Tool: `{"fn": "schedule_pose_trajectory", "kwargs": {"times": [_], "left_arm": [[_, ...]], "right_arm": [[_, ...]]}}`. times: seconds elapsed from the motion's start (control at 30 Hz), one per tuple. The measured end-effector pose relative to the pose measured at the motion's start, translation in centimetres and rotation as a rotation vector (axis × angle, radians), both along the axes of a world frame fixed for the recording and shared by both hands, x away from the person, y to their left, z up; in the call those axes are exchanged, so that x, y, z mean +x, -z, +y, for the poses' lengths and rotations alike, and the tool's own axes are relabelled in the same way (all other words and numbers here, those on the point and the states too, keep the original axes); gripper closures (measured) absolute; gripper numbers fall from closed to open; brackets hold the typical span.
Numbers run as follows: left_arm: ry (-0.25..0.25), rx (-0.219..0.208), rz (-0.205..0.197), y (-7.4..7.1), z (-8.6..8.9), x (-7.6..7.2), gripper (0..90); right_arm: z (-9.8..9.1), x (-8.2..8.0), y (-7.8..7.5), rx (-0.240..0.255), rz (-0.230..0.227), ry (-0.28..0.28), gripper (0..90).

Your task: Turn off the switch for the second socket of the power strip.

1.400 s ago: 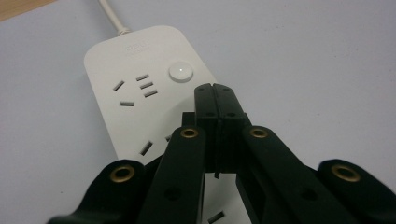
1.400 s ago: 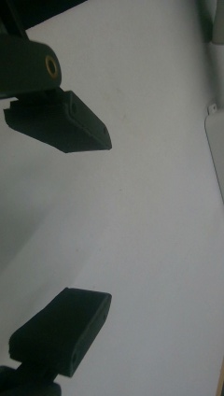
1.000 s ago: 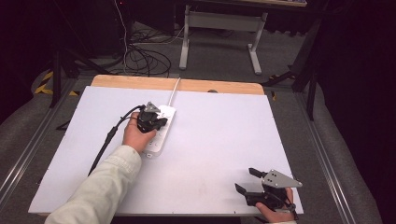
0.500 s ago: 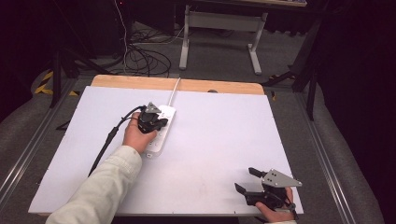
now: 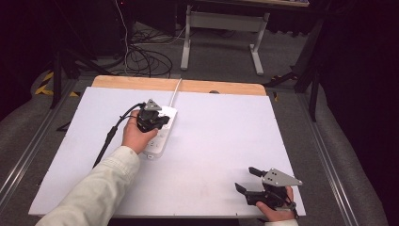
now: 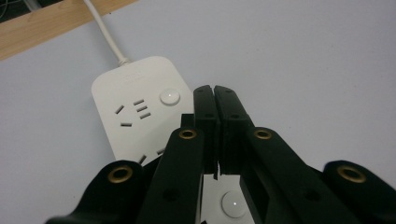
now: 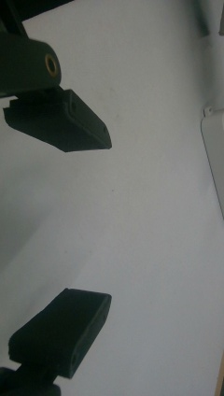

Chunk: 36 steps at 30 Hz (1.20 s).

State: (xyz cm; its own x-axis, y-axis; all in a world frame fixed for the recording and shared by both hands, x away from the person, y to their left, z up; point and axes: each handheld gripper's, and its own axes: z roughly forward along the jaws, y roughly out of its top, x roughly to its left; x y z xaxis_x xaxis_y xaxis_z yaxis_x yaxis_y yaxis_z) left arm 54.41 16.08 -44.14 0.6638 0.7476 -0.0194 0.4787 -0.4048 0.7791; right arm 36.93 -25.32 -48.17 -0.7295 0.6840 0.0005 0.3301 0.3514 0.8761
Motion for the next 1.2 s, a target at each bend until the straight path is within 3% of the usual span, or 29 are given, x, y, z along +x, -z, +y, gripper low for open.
{"fn": "schedule_pose_trajectory", "kwargs": {"times": [0.4, 0.7, 0.83, 0.87, 0.9, 1.07, 1.2], "left_arm": [[0.017, -0.007, -0.036, -2.7, -0.5, -1.3, 86.2], [0.015, -0.031, -0.031, -3.4, -0.5, -1.7, 85.4], [0.019, -0.052, -0.018, -3.7, -0.4, -1.8, 76.1], [0.021, -0.068, -0.017, -3.8, -0.4, -1.9, 63.4], [0.022, -0.085, -0.016, -4.0, -0.2, -2.0, 59.1], [0.033, -0.114, -0.040, -5.1, 0.4, -2.8, 46.4], [0.038, -0.113, -0.052, -6.1, 1.3, -3.6, 42.5]], "right_arm": [[0.6, 0.8, 0.0, 0.002, 0.001, -0.023, 21.8], [0.8, 1.1, 0.0, 0.005, 0.002, -0.031, 21.8], [0.8, 1.1, 0.0, 0.004, 0.002, -0.033, 21.8], [0.8, 1.1, 0.0, 0.003, 0.000, -0.035, 21.8], [0.8, 1.1, 0.0, 0.001, -0.001, -0.036, 21.8], [0.8, 1.1, 0.0, 0.000, 0.000, -0.034, 21.8], [0.8, 1.1, 0.0, 0.001, -0.001, -0.035, 21.8]]}}
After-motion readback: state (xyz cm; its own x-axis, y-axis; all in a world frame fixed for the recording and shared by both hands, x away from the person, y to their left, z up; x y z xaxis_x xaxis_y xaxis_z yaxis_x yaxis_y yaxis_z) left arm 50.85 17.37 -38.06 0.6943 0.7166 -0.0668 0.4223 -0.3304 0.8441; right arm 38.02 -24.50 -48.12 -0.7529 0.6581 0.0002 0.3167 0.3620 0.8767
